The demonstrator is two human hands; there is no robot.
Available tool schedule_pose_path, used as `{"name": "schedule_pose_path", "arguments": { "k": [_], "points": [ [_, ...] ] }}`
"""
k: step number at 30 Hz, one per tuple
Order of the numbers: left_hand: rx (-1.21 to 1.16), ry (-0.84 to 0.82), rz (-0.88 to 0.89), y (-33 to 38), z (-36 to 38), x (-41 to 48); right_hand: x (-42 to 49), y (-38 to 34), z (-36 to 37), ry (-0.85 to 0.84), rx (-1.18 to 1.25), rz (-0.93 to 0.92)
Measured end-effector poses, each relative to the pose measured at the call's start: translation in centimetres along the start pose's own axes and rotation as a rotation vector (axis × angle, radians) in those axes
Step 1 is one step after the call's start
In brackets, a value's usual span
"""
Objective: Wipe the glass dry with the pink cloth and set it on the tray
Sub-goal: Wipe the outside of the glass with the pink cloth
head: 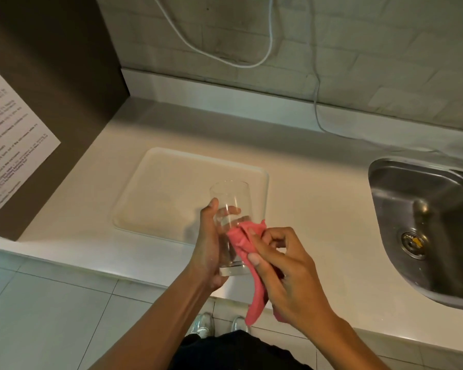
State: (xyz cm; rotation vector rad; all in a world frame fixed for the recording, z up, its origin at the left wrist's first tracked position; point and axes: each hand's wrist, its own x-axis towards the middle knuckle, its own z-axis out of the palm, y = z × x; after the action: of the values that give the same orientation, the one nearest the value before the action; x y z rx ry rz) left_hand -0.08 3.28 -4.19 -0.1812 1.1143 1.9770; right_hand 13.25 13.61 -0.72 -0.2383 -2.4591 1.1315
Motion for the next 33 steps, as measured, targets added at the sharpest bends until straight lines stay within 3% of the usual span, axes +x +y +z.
{"name": "schedule_pose_path", "arguments": {
  "k": [4,9,11,16,21,28,33],
  "points": [
    [0.050,-0.066,-0.083,-0.9,0.5,0.2,2.5,0.1,-0.1,0.099,0.100,0.218],
    [0.011,-0.045,-0.024,-0.5,0.4,0.5,1.1,-0.5,0.6,0.041,-0.113,-0.043],
    [-0.001,-0.025,-0.008,-0.4,-0.2,0.8,-0.1,0.1,0.4,0.015,-0.093,-0.058],
    [0.038,-0.073,-0.084,-1.6,0.4,0.5,2.7,0.1,-0.3,0.084,0.038,0.197],
    [-0.015,-0.019,-0.011,-0.7,0.2,0.8,1.1,-0.5,0.5,0.018,-0.153,-0.056],
    [-0.004,-0.060,-0.092,-1.5,0.2,0.6,2.5,-0.2,0.5,0.084,-0.058,0.110],
    [-0.070,-0.034,-0.017,-0.8,0.0,0.5,0.7,-0.3,0.3,-0.002,-0.206,-0.132]
  ]
}}
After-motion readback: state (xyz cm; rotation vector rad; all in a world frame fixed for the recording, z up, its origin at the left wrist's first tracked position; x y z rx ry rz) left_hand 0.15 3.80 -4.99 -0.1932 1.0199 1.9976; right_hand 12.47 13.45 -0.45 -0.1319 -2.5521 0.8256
